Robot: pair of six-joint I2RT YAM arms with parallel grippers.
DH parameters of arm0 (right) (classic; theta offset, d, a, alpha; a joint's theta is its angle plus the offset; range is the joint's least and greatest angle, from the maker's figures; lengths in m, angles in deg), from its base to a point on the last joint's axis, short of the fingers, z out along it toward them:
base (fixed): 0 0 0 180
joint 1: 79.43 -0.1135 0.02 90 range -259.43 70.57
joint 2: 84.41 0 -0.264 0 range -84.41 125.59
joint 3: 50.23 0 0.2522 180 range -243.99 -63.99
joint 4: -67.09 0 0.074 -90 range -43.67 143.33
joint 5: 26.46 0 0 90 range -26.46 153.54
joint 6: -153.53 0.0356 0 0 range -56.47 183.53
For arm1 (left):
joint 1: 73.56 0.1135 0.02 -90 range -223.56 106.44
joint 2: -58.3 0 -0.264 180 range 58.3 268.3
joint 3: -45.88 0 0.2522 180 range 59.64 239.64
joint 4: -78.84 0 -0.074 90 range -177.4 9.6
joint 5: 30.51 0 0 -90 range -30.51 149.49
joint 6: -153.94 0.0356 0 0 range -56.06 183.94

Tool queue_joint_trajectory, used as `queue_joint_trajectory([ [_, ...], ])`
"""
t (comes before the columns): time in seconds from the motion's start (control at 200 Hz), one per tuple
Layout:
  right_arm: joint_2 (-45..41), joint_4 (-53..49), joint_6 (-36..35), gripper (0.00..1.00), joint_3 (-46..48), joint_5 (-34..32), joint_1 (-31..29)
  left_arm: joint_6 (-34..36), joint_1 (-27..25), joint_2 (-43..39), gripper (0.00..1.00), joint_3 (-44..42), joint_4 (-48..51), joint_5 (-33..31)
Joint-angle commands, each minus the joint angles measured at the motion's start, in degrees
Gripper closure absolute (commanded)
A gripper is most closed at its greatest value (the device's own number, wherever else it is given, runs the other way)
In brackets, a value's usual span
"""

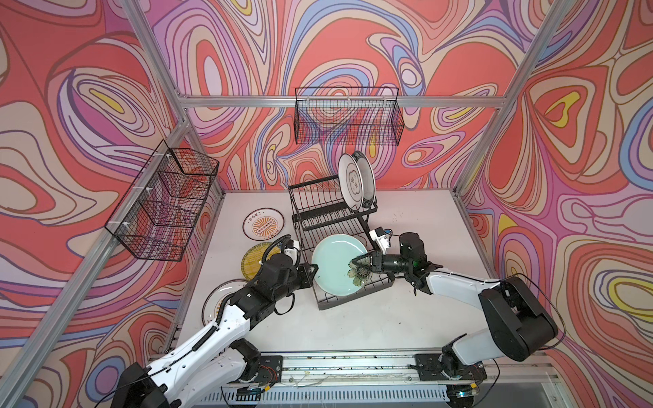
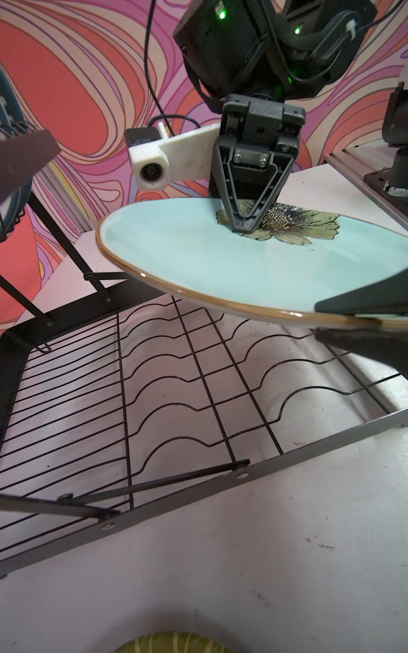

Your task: Load the plates into the dish rack

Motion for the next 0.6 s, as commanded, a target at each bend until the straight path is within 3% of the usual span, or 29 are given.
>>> queue_joint_trajectory([
  [0.0,-0.80,8.87,2.06,0.84,-3.36,6.99,-2.54,2.58,-1.14,0.92,1.00,0.48,-1.08,2.12],
  [0.205,0.07,14.25,5.34,0.78,-2.95,8.61,-2.60,2.58,-1.14,1.05,1.00,0.46,-1.08,2.22],
  [0.466,-0.29,16.56,6.30,0.86,-2.10,8.97,-2.95,2.27,-1.12,0.98,1.00,0.18,-1.05,2.41],
  [0.596,-0.65,15.85,5.88,0.96,-2.27,8.93,-3.04,2.31,-1.14,1.18,1.00,0.02,-1.20,2.33],
])
